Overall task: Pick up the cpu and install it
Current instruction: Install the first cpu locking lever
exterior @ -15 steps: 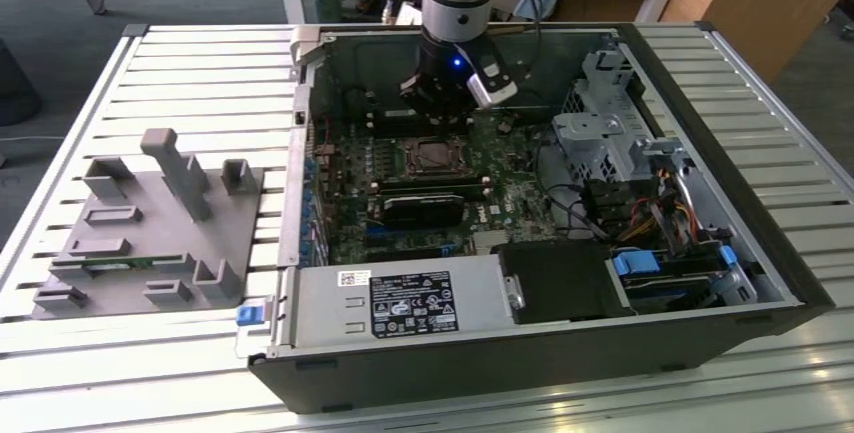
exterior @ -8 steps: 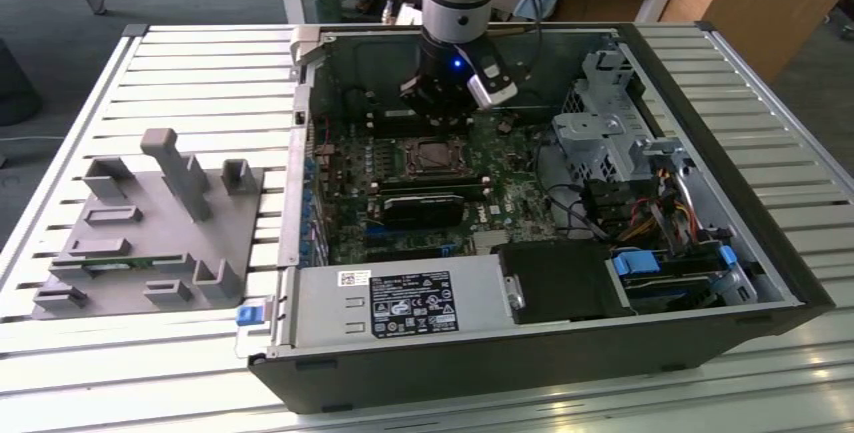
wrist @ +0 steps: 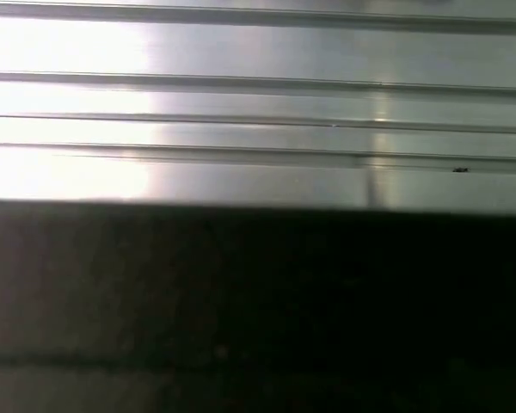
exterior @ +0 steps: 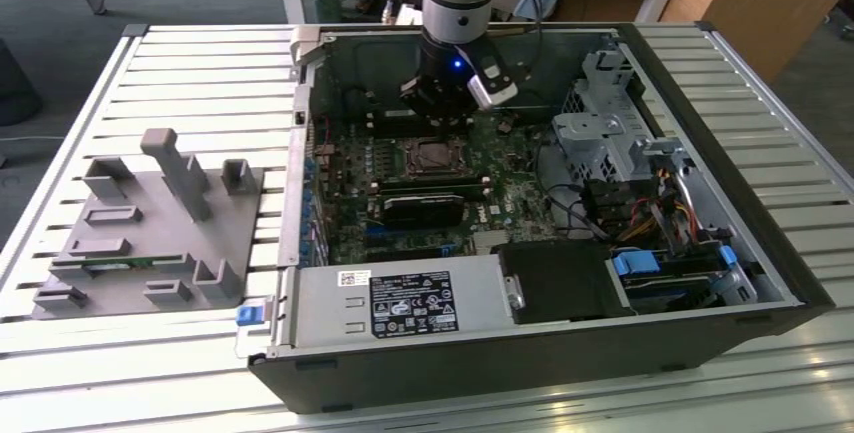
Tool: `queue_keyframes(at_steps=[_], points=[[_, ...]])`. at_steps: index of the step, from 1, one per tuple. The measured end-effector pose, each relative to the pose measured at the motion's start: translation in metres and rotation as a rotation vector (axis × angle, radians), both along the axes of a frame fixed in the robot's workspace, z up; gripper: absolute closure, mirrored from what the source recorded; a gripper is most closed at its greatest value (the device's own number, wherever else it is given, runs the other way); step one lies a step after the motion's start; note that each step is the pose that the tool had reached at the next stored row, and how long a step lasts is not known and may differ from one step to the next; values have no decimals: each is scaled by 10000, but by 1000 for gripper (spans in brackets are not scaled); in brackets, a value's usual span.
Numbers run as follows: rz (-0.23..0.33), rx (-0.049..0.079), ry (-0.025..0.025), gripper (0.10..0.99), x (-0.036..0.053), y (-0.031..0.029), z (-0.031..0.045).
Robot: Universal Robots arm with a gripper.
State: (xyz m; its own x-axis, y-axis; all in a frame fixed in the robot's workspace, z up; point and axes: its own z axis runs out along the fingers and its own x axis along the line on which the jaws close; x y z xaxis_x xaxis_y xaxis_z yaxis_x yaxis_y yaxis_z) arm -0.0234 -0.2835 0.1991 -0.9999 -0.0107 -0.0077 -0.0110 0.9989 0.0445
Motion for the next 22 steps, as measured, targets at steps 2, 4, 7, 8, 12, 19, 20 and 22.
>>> queue_keyframes(at_steps=[2,4,7,8,12,19,20,22], points=[[0,-2,3,980,0,0,3],[1,-35,6,980,-1,-1,6],[0,-42,6,980,-1,-1,7],[0,-53,6,980,-1,-1,8],[0,-165,6,980,-1,-1,5],[0,-264,12,980,3,-1,-15],[-1,-266,14,980,6,-1,-21],[-1,-250,11,980,10,-2,-28]])
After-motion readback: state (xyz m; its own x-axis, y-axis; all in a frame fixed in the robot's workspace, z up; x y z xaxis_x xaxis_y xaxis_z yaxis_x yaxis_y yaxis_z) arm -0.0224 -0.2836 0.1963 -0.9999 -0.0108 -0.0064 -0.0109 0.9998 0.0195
